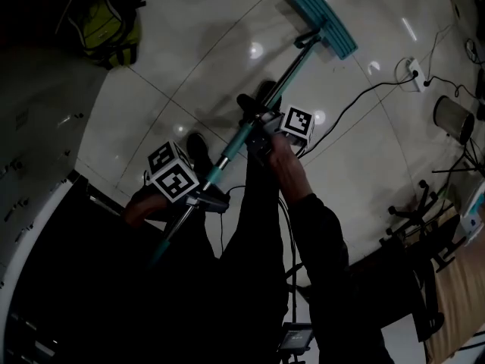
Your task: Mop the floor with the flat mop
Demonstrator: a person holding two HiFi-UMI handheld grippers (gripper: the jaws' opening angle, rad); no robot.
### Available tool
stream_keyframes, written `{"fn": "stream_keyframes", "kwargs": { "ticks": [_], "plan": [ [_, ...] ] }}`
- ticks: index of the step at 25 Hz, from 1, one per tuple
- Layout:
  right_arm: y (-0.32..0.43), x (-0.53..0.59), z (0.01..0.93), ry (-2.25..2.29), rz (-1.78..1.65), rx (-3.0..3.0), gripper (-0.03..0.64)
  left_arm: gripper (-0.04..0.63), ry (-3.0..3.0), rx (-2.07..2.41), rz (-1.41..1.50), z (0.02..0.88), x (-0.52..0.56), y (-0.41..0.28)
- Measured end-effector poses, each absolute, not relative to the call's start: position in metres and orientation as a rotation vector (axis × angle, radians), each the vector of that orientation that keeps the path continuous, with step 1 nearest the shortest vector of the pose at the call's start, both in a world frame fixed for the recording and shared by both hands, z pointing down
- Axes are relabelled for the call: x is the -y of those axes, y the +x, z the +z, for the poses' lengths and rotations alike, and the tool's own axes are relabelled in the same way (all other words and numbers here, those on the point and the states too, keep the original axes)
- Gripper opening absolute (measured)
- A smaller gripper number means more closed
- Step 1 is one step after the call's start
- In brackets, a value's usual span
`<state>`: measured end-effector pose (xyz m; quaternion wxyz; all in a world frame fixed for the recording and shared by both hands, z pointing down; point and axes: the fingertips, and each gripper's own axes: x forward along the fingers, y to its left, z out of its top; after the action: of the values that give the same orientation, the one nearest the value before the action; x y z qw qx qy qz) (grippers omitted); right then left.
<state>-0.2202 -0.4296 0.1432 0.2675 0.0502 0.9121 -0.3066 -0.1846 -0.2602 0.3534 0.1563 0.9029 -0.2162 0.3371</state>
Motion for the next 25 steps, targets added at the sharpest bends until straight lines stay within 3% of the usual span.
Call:
{"fn": "stream_keyframes", "kwargs": {
  "ticks": [13, 20, 25],
  "plan": [
    [-0.356, 0.393, 0.312, 0.162, -0.991, -2.528, 0.034, 0.09, 2.508, 0.675, 0.935, 0.499, 0.211, -0.3],
    [-0.361, 0.411, 0.309, 0.162, -1.049, -2.514, 0.034, 0.098, 2.503, 0.673, 0.891, 0.488, 0.225, -0.3],
    [-0.329, 0.425, 0.273, 0.169, -1.008, -2.512, 0.032, 0.095, 2.528, 0.656, 0.829, 0.457, 0.242, -0.263]
  ]
}}
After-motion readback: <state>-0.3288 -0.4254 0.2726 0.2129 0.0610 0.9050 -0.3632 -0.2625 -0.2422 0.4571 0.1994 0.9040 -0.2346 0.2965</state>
